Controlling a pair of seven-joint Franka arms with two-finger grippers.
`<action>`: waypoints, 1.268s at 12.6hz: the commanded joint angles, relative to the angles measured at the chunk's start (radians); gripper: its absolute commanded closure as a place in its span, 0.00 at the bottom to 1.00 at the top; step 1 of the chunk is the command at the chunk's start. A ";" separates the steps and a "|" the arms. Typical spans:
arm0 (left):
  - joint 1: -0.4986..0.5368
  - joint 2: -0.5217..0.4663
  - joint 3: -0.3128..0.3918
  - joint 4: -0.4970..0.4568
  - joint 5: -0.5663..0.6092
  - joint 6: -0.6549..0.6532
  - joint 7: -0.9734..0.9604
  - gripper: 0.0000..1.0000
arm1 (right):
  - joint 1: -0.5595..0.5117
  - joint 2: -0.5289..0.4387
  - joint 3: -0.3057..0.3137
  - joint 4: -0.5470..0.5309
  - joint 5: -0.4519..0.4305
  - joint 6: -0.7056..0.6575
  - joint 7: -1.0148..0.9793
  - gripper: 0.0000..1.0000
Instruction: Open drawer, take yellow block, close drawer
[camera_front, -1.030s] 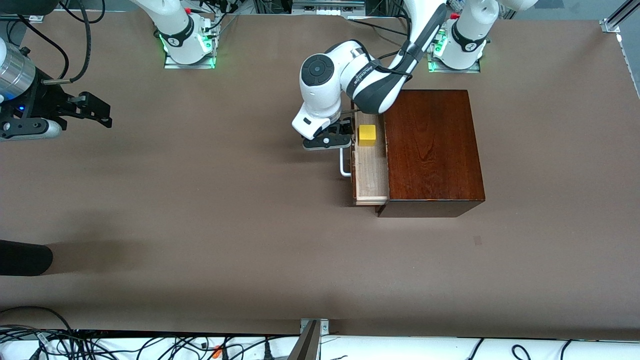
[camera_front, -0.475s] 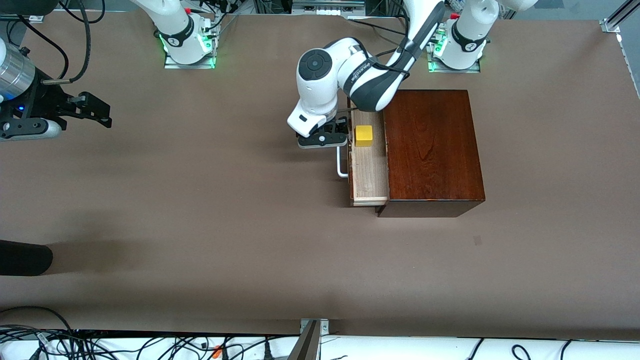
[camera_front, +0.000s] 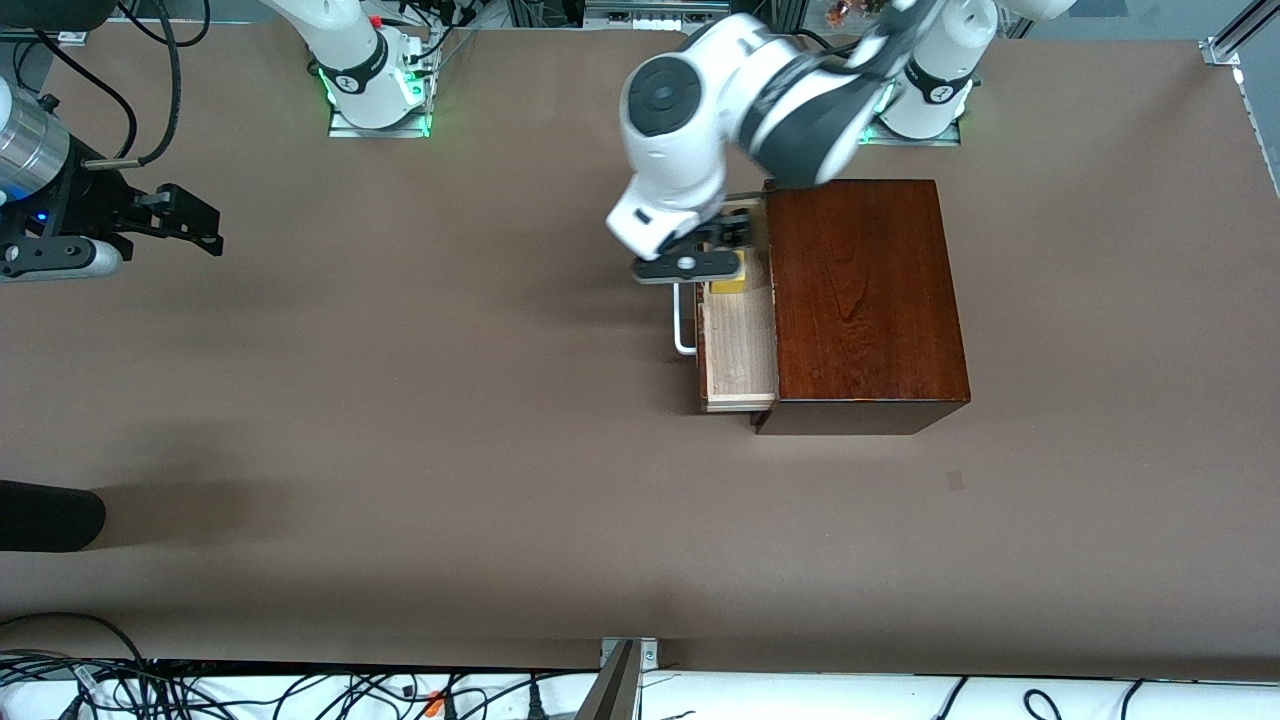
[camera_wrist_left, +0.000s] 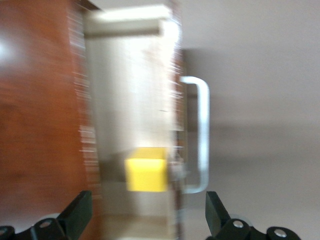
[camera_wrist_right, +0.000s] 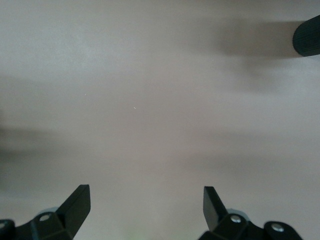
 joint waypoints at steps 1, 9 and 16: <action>0.143 -0.088 -0.012 0.033 0.000 -0.126 0.171 0.00 | -0.011 -0.005 0.006 0.001 0.012 -0.002 -0.005 0.00; 0.617 -0.210 -0.014 0.031 -0.093 -0.266 0.676 0.00 | 0.009 0.015 0.116 0.007 0.019 -0.013 -0.012 0.00; 0.639 -0.517 -0.001 -0.353 -0.035 0.064 0.567 0.00 | 0.285 0.094 0.192 0.010 0.027 0.009 -0.025 0.00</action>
